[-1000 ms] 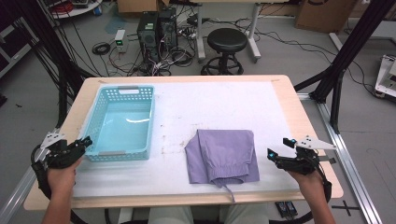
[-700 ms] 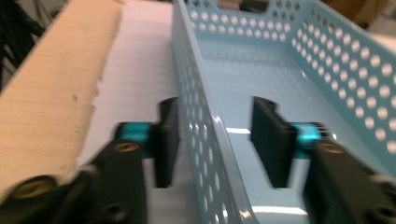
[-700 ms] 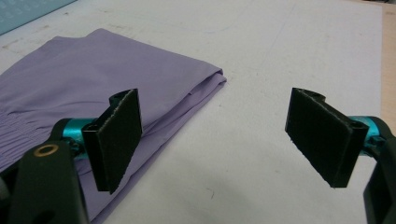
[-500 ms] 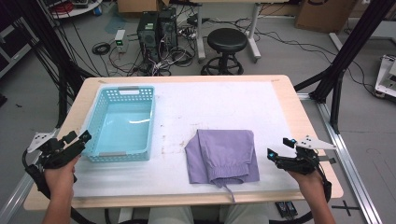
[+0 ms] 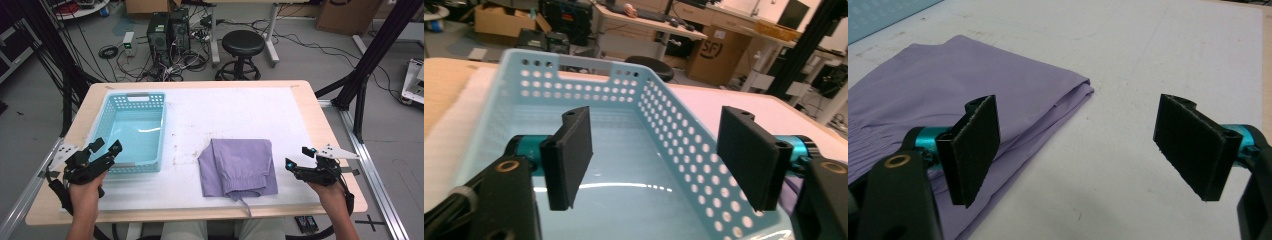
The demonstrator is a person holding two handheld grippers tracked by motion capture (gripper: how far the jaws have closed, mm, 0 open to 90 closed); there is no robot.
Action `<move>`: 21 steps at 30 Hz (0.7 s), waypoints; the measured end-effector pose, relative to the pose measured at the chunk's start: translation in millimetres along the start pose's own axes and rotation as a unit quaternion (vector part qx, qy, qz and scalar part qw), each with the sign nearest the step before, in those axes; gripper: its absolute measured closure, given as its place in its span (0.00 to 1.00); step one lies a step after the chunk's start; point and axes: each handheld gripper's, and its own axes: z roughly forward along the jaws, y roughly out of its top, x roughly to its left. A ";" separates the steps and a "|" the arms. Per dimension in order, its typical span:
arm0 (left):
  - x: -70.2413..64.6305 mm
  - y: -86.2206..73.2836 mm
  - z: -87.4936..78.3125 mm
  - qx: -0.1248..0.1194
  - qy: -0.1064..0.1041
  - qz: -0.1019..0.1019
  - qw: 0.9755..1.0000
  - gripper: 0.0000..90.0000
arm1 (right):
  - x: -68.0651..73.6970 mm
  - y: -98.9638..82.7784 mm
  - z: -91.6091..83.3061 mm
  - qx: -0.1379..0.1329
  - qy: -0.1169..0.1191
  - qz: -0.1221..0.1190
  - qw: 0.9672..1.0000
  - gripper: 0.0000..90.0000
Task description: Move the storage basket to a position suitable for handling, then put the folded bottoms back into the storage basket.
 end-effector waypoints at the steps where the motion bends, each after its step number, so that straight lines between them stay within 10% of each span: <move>1: -2.6 -0.2 1.0 0.001 -0.003 0.003 1.000 0.30 | -0.7 0.4 0.3 -0.001 0.000 0.001 1.000 0.21; 21: -44.4 -1.9 15.8 0.010 -0.048 0.045 0.998 0.30 | -3.5 1.6 -1.3 -0.009 0.002 0.004 1.000 0.21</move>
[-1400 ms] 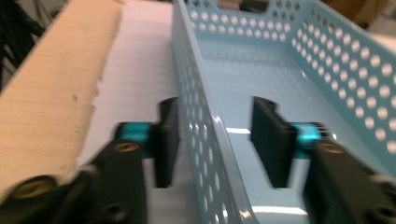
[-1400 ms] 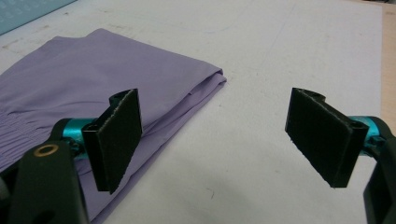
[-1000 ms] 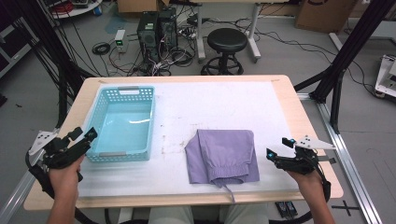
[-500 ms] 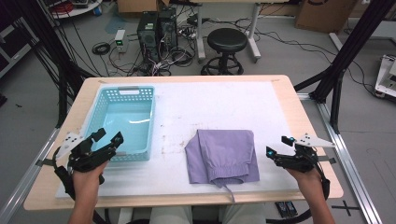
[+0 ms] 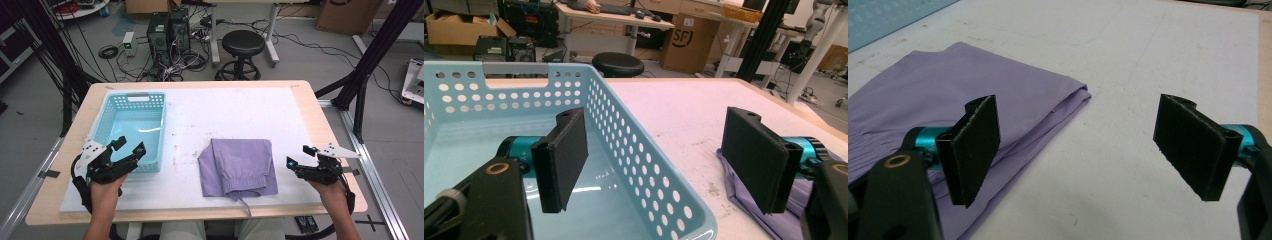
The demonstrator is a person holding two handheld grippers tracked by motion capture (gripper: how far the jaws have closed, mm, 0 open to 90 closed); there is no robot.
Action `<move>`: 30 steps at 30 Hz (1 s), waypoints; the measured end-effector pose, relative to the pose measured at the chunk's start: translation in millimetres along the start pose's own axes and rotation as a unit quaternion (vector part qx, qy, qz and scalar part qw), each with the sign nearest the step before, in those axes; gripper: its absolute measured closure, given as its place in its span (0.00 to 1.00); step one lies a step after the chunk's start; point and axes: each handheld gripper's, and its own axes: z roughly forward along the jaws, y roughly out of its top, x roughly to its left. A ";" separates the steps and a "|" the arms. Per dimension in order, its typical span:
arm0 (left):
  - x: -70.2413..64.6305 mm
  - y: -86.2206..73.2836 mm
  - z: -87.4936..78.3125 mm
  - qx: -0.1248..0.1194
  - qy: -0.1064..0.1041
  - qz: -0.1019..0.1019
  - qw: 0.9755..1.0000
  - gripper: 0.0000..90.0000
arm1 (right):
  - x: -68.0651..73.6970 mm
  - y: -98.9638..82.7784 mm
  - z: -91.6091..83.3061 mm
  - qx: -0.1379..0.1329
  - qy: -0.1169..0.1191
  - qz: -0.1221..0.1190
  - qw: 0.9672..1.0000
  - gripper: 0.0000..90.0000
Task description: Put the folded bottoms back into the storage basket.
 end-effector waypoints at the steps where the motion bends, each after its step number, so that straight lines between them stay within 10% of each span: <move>1: -0.7 -0.3 0.2 0.001 0.000 -0.001 1.000 0.30 | -0.2 0.1 -0.1 0.000 0.000 0.000 1.000 0.21; 15: -19.7 -8.4 3.8 0.002 -0.013 0.003 1.000 0.33 | 2.5 0.1 1.5 0.004 0.004 -0.006 1.000 0.21; 30: -67.8 -15.9 50.1 0.031 -0.067 0.023 0.997 0.38 | 0.4 -0.8 0.4 0.002 0.007 -0.004 1.000 0.21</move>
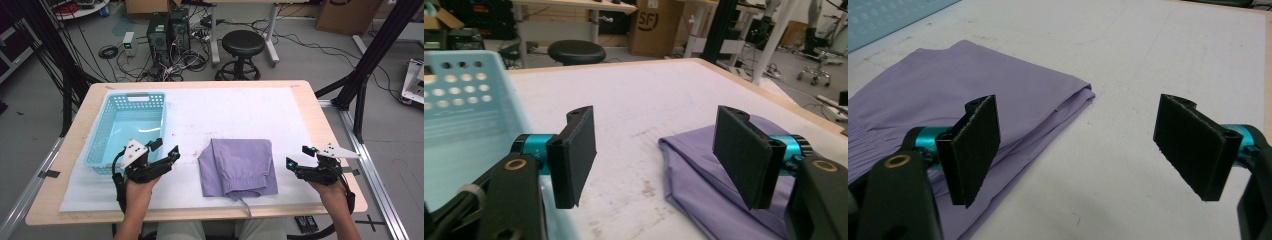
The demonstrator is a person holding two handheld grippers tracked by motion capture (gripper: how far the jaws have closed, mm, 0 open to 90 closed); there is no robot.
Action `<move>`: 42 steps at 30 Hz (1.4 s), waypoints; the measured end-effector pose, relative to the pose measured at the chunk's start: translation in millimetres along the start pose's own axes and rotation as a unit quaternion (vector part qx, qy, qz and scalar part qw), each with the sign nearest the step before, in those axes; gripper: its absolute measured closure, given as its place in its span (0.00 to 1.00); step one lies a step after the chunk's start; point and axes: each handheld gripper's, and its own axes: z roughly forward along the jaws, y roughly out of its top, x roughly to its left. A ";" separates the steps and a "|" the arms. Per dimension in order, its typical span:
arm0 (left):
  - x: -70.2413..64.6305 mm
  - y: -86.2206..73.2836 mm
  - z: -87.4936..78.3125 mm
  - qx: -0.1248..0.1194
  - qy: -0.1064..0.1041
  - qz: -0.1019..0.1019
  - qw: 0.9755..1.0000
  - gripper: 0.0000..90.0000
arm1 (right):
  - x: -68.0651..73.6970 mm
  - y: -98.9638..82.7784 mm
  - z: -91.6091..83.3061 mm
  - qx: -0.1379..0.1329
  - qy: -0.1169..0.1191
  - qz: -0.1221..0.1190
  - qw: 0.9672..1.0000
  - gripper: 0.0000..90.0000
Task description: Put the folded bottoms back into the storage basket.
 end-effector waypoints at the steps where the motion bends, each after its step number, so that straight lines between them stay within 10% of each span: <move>1: -2.6 -0.7 3.8 0.003 -0.003 0.000 1.000 0.39 | -0.2 0.0 0.0 0.000 0.000 -0.001 1.000 0.21; 20: -33.8 -32.8 66.1 0.095 -0.008 -0.008 0.995 0.49 | -0.2 0.3 -2.2 -0.002 0.000 0.000 1.000 0.21; 34: -36.0 -49.4 88.4 0.193 0.028 -0.021 0.980 0.51 | 0.9 0.4 -2.1 -0.003 0.001 -0.003 1.000 0.21; 38: -42.6 -50.2 92.7 0.219 0.009 0.008 0.976 0.65 | 1.2 0.3 -1.3 0.000 0.002 -0.005 1.000 0.21; 42: -41.3 -49.9 92.7 0.221 0.002 -0.005 0.975 0.77 | 1.7 0.6 -1.5 -0.001 0.001 -0.003 1.000 0.21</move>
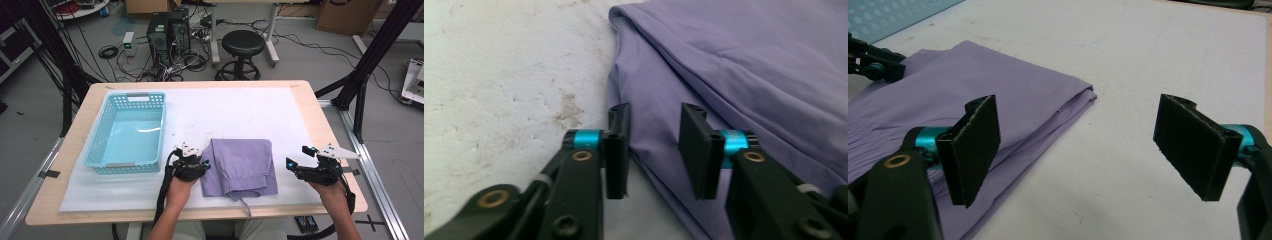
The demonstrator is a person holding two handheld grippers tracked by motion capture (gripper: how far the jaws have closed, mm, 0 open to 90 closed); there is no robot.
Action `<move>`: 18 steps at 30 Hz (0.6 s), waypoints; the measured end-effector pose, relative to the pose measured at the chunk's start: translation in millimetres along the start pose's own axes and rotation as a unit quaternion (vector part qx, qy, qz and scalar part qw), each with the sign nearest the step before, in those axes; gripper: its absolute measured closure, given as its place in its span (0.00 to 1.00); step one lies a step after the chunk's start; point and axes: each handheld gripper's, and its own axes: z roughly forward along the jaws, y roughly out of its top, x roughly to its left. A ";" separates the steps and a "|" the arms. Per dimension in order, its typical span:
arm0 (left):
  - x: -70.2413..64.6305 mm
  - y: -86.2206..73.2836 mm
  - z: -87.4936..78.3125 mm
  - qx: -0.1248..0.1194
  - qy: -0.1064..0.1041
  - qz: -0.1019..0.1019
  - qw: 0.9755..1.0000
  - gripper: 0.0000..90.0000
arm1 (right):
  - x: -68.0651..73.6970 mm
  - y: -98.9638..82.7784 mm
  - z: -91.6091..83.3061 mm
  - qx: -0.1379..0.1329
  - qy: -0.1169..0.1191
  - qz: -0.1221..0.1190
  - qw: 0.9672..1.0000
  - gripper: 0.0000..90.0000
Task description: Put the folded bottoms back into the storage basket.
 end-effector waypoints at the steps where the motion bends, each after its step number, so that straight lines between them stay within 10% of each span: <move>1: -0.9 0.0 0.5 0.001 -0.003 -0.001 1.000 0.84 | 0.1 0.0 0.0 0.000 0.000 0.000 1.000 0.21; 9: -5.4 1.8 1.3 -0.022 -0.051 -0.024 0.998 0.97 | 1.0 -0.2 1.6 0.003 0.000 -0.001 1.000 0.21; 18: -17.1 10.4 -2.8 -0.072 -0.120 -0.030 0.990 0.97 | 0.0 -0.8 1.4 0.004 0.000 0.000 1.000 0.21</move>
